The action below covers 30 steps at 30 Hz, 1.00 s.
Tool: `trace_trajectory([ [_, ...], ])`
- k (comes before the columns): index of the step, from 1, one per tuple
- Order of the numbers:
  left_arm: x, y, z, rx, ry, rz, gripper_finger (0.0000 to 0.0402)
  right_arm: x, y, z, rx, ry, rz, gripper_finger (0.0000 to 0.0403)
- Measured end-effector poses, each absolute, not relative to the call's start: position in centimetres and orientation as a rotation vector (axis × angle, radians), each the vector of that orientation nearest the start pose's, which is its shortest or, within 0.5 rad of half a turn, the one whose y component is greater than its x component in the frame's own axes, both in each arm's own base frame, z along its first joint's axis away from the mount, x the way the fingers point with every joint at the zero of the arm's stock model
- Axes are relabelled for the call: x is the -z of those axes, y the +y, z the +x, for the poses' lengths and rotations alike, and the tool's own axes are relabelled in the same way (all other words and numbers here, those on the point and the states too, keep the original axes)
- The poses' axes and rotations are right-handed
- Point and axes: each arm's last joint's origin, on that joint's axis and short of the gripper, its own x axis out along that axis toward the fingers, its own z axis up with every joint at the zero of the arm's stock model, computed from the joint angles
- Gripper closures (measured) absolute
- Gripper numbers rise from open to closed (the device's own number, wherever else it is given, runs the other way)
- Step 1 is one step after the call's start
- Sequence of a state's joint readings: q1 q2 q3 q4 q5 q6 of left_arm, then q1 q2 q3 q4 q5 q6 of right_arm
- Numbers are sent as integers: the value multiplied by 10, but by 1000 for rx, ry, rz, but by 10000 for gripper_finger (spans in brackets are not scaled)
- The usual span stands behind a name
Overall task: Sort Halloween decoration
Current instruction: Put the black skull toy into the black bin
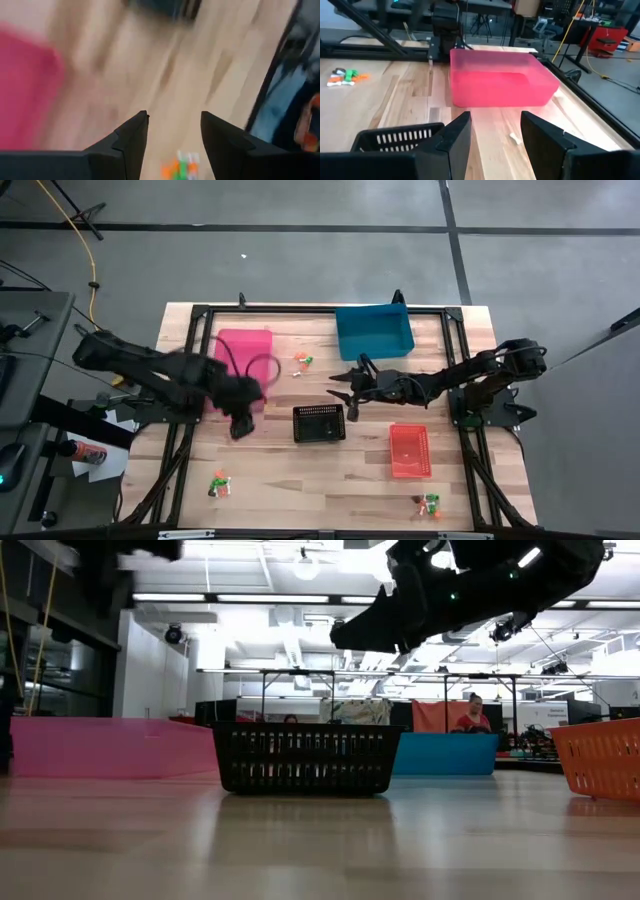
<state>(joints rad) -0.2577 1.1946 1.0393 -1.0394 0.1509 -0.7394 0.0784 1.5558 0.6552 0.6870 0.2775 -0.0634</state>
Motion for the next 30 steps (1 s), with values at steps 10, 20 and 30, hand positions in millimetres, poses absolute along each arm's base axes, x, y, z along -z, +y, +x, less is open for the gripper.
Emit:
trace_trajectory([
  [10, -245, -137, 179, -410, 1664, -747, 231, -191, 15, 308, 195, 228, -105, 235],
  [20, -201, -195, 174, -568, 1854, -807, 231, -194, -4, 309, 255, 201, -106, 235],
  [30, -170, -233, 180, -562, 1800, -900, 231, -196, -26, 309, 263, 177, -59, 235],
])
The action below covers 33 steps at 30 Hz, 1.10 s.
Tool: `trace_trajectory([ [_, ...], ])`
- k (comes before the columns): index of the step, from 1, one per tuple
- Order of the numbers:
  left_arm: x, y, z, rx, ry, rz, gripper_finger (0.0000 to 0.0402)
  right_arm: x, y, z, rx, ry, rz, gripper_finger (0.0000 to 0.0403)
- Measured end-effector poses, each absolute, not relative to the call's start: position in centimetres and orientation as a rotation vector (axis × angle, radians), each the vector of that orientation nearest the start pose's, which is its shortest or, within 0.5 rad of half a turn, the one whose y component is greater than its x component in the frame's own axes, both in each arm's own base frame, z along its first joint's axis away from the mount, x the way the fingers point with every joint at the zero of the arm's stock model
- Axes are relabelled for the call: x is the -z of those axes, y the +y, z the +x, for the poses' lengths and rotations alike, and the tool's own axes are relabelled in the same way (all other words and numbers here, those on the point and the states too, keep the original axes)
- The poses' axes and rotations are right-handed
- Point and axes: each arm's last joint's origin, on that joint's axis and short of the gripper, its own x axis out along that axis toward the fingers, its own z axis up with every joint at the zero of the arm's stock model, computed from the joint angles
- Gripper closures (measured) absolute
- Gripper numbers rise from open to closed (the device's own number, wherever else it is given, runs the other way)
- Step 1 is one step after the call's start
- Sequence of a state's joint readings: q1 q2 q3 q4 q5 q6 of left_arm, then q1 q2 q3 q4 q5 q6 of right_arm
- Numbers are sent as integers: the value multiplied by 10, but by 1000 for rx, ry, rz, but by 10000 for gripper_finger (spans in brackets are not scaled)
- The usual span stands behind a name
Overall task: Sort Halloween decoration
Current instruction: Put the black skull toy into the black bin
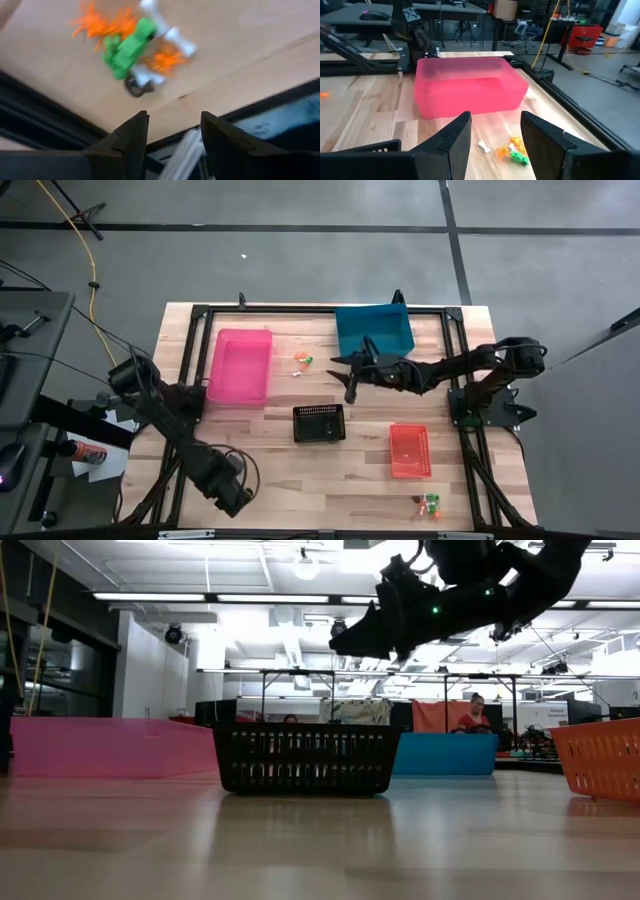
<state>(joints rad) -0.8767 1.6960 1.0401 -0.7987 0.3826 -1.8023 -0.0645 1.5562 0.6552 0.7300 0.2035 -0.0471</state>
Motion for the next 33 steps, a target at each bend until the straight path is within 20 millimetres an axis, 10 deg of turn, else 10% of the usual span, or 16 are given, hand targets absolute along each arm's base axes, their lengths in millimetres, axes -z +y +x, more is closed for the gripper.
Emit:
trace_trajectory([
  [33, -139, -252, 159, -719, 1702, -796, 231, -196, -26, 309, 212, 180, -14, 236],
])
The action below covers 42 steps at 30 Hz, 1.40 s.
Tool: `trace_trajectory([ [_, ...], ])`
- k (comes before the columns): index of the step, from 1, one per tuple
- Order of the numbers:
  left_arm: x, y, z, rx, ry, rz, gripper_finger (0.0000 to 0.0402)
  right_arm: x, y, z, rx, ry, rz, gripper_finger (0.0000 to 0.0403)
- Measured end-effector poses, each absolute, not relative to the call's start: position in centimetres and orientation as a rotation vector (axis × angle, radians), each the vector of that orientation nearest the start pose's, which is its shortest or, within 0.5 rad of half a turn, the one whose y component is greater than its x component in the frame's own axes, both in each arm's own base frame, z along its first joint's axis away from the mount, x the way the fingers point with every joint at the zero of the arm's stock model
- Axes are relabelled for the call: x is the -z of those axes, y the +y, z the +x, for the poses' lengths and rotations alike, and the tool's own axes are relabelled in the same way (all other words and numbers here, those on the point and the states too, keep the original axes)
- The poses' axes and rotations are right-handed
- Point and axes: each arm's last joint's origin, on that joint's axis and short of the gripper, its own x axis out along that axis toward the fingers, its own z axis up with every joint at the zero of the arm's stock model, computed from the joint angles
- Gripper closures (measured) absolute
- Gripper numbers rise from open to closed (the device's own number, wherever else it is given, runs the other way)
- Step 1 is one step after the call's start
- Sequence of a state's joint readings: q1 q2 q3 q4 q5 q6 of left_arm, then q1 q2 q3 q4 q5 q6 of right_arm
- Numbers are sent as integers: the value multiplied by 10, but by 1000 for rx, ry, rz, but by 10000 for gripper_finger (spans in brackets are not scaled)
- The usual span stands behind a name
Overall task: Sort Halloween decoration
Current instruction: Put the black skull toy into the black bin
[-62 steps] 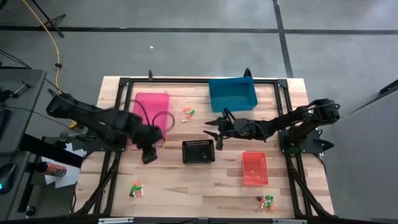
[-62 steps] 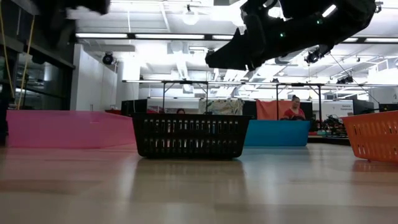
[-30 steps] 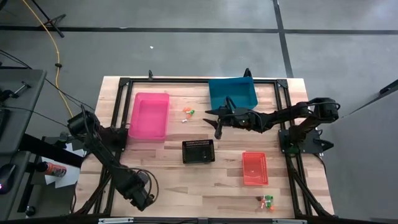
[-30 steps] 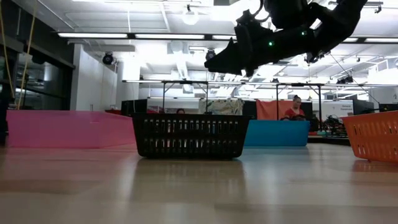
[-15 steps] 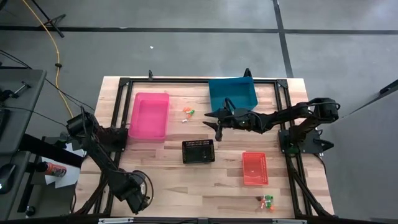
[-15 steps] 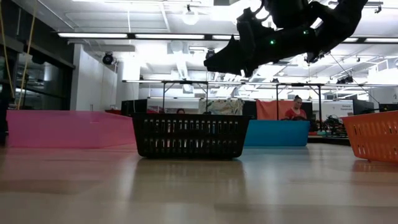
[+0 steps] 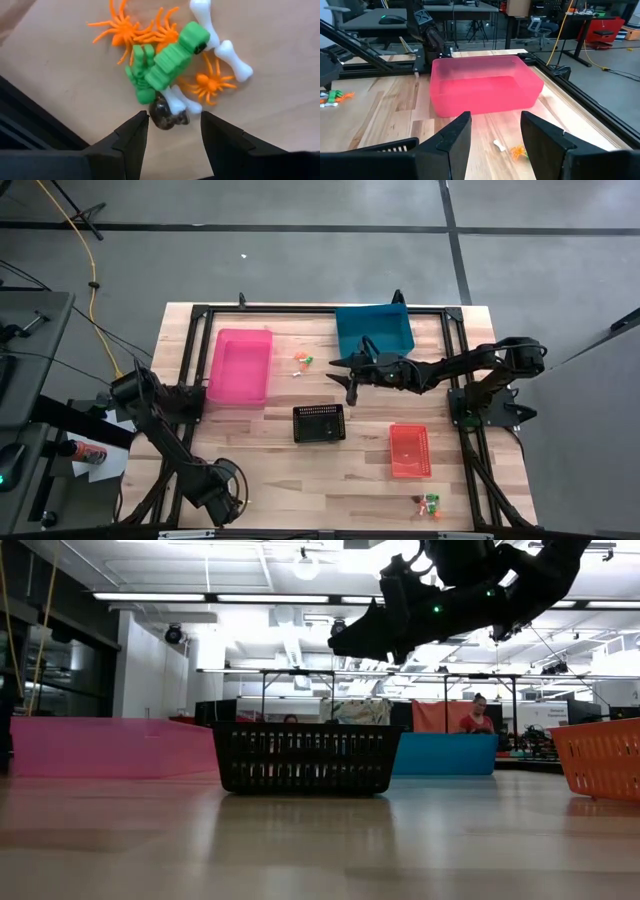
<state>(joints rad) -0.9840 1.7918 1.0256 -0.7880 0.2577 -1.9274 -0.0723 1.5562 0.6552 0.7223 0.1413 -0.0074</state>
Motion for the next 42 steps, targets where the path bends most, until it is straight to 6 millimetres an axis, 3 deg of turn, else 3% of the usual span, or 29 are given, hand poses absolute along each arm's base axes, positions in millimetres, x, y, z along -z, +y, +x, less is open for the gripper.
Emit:
trace_trajectory([
  [27, -138, -250, 156, -699, 1773, -735, 232, -195, -26, 309, 214, 179, -6, 236],
  [42, -138, -250, 157, -694, 1727, -725, 232, -195, -26, 309, 214, 184, -6, 236],
])
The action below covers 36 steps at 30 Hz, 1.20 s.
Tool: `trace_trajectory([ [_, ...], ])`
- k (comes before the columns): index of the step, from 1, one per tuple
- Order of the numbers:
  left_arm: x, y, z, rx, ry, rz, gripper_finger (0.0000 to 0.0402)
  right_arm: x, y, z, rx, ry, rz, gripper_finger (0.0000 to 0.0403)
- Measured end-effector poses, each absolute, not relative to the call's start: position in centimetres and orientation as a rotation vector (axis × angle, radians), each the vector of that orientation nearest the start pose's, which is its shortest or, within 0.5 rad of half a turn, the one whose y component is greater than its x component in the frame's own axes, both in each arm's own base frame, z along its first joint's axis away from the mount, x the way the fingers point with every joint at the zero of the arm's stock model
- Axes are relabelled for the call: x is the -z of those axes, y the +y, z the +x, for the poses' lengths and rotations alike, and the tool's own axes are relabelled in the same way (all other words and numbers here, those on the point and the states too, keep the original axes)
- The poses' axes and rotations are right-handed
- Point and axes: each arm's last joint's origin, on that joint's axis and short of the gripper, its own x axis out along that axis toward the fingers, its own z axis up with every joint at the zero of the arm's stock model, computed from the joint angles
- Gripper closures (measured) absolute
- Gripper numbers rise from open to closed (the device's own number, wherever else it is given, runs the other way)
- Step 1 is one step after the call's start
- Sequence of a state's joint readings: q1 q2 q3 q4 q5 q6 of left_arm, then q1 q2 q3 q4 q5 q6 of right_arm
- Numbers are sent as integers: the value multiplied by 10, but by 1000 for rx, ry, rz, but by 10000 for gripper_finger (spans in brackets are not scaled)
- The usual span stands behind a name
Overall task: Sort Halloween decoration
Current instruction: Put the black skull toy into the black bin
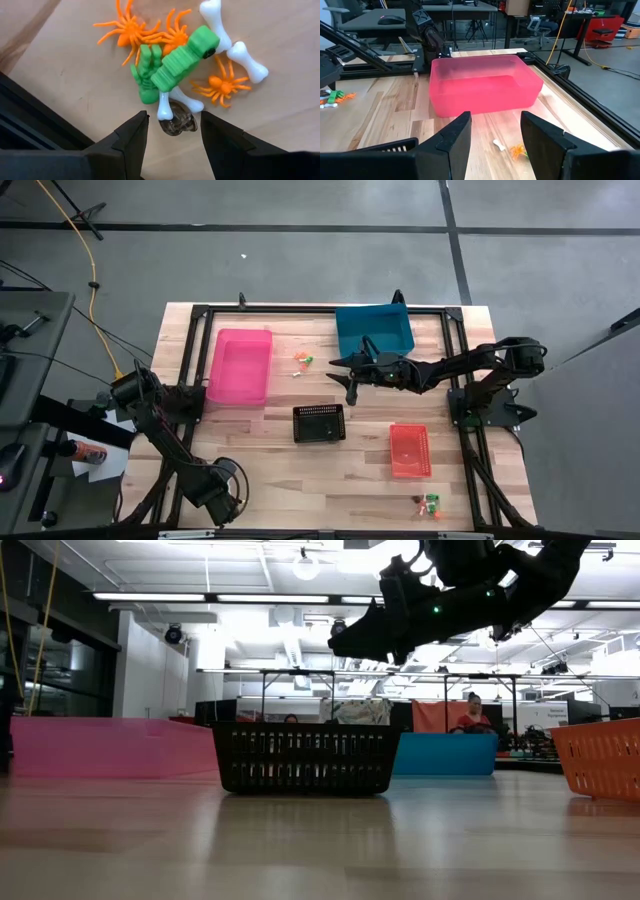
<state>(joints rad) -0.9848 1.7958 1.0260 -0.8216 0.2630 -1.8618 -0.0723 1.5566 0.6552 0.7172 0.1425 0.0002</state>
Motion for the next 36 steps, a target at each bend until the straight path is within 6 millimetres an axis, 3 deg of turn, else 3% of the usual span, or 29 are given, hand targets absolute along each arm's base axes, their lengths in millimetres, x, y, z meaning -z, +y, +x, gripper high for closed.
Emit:
trace_trajectory([
  [12, -138, -250, 158, -670, 1720, -723, 234, -195, -26, 309, 214, 189, -6, 236],
  [23, -139, -250, 157, -669, 1725, -723, 322, -194, -26, 309, 214, 198, -6, 236],
  [36, -139, -251, 157, -666, 1729, -725, 335, -194, -26, 309, 214, 198, -6, 236],
])
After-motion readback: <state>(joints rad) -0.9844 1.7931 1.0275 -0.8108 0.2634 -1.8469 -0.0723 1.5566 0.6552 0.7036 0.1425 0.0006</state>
